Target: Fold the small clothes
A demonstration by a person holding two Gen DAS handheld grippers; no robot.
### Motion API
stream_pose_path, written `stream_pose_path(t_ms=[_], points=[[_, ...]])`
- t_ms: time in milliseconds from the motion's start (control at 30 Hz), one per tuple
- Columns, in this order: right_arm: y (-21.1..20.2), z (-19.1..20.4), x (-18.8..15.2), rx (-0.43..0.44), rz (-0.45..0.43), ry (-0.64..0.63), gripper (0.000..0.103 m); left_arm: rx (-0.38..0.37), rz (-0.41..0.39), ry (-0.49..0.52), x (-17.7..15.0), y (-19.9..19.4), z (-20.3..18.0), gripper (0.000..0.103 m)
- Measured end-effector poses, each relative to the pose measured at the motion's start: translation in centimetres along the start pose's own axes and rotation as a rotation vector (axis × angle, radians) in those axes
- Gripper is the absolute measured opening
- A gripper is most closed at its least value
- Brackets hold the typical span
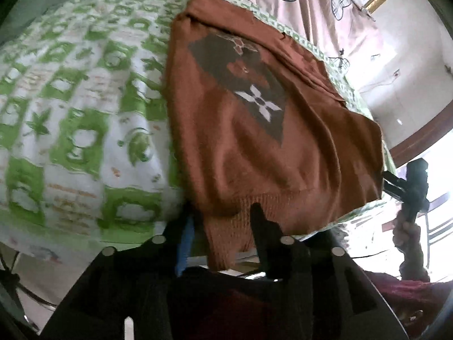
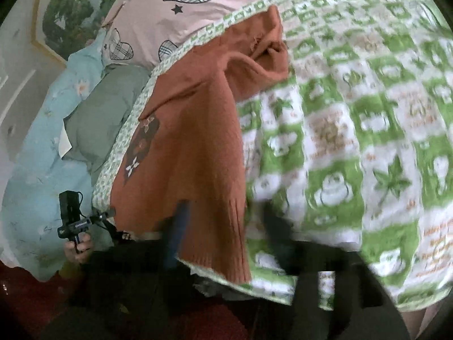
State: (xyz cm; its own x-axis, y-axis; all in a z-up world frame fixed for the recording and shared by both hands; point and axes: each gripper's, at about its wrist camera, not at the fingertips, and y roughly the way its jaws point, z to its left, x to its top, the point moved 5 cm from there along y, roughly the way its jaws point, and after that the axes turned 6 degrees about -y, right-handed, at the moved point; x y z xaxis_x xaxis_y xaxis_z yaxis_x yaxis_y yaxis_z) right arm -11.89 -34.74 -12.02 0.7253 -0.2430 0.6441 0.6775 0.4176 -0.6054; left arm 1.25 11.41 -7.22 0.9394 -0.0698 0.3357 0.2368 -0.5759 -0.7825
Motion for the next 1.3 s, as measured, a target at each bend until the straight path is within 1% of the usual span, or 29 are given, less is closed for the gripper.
stream_pose_path(t_ms=[67,100,133,167,200,267,400,467,533,567,667,733,833,1000,1067,1133,1167,1233,1300], points=[[0.9,0.1,0.2,-0.003,0.022,0.002,0.062,0.012,-0.011,0.031,-0.1,0.3,-0.4,0.04],[1.1,0.0,0.3,-0.002,0.028,-0.004,0.055,0.016,-0.021,0.044,-0.1,0.4,-0.5,0.036],[1.3,0.2,0.3,0.005,0.037,-0.017,0.034,0.026,-0.034,0.058,-0.1,0.4,-0.6,0.018],[1.4,0.3,0.1,0.034,0.055,-0.011,0.017,0.029,-0.038,0.067,-0.1,0.5,-0.7,0.006],[1.6,0.5,-0.2,0.066,0.07,0.001,0.007,0.013,-0.04,0.07,0.0,0.5,-0.8,0.006],[1.0,1.2,-1.2,0.108,0.08,-0.01,0.007,0.007,-0.069,0.073,0.0,-0.5,-1.1,0.005],[-1.0,2.9,-3.5,0.222,0.076,-0.026,0.007,-0.023,-0.192,0.08,-0.2,-5.0,-1.8,0.004],[-1.3,3.4,-4.6,0.249,0.085,-0.025,0.007,-0.03,-0.236,0.069,0.0,-6.6,-1.8,0.004],[-1.2,3.5,-4.7,0.252,0.088,-0.016,0.007,-0.05,-0.261,0.044,0.7,-7.6,-1.6,0.004],[-1.3,3.5,-4.3,0.26,0.081,-0.01,0.007,-0.066,-0.276,0.035,1.3,-8.1,-1.7,0.004],[-2.3,4.1,-2.2,0.306,0.009,-0.013,0.007,-0.08,-0.309,0.039,2.8,-8.8,-2.8,0.004],[-3.3,4.8,-0.1,0.332,-0.052,-0.024,0.007,-0.094,-0.344,0.045,4.2,-9.5,-3.8,0.004],[-4.4,5.2,3.5,0.344,-0.133,-0.037,0.007,-0.109,-0.393,0.05,6.1,-10.5,-5.1,0.004],[-5.1,4.6,9.7,0.3,-0.242,-0.046,0.007,-0.134,-0.483,0.031,11.3,-10.7,-6.5,0.004],[-4.7,3.7,12.3,0.26,-0.273,-0.036,0.007,-0.107,-0.505,0.031,14.0,-10.1,-7.0,0.004],[-3.9,2.0,15.1,0.2,-0.296,-0.007,0.007,-0.086,-0.517,0.015,17.3,-8.8,-7.2,0.004],[-3.4,1.5,16.0,0.173,-0.301,0.008,0.007,-0.077,-0.517,0.004,18.8,-8.0,-7.3,0.004],[-1.9,-0.2,18.5,0.093,-0.301,0.041,0.007,-0.046,-0.511,-0.013,21.3,-6.4,-7.0,0.004],[-0.3,-1.5,20.5,0.044,-0.3,0.066,0.007,-0.015,-0.498,-0.032,23.8,-4.2,-6.7,0.004]])
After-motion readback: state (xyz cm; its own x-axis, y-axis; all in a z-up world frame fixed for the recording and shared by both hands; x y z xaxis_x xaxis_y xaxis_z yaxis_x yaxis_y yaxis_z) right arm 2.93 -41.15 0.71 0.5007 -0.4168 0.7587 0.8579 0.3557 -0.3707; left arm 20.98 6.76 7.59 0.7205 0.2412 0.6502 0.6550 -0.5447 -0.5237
